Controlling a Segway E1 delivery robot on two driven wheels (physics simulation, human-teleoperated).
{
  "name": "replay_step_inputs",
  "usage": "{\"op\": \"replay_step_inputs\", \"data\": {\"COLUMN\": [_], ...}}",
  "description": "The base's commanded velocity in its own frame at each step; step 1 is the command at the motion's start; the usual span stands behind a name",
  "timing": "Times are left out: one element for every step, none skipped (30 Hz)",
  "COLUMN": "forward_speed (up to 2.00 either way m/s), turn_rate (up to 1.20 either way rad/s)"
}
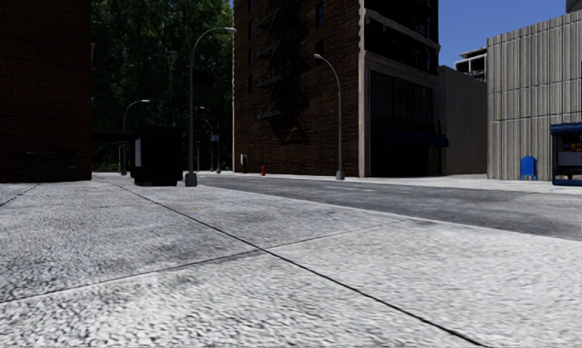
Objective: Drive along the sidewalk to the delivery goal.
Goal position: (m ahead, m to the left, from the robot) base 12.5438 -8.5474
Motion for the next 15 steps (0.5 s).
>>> {"op": "replay_step_inputs", "data": {"forward_speed": [2.0,2.0,2.0,2.0,2.0,2.0,2.0,2.0,2.0,2.0,2.0,2.0,2.0,2.0,2.0], "turn_rate": [1.17,1.17,1.17,1.17,1.17,1.17,1.06,0.85,0.72,0.68,0.53,0.53,0.06,0.0,0.0]}}
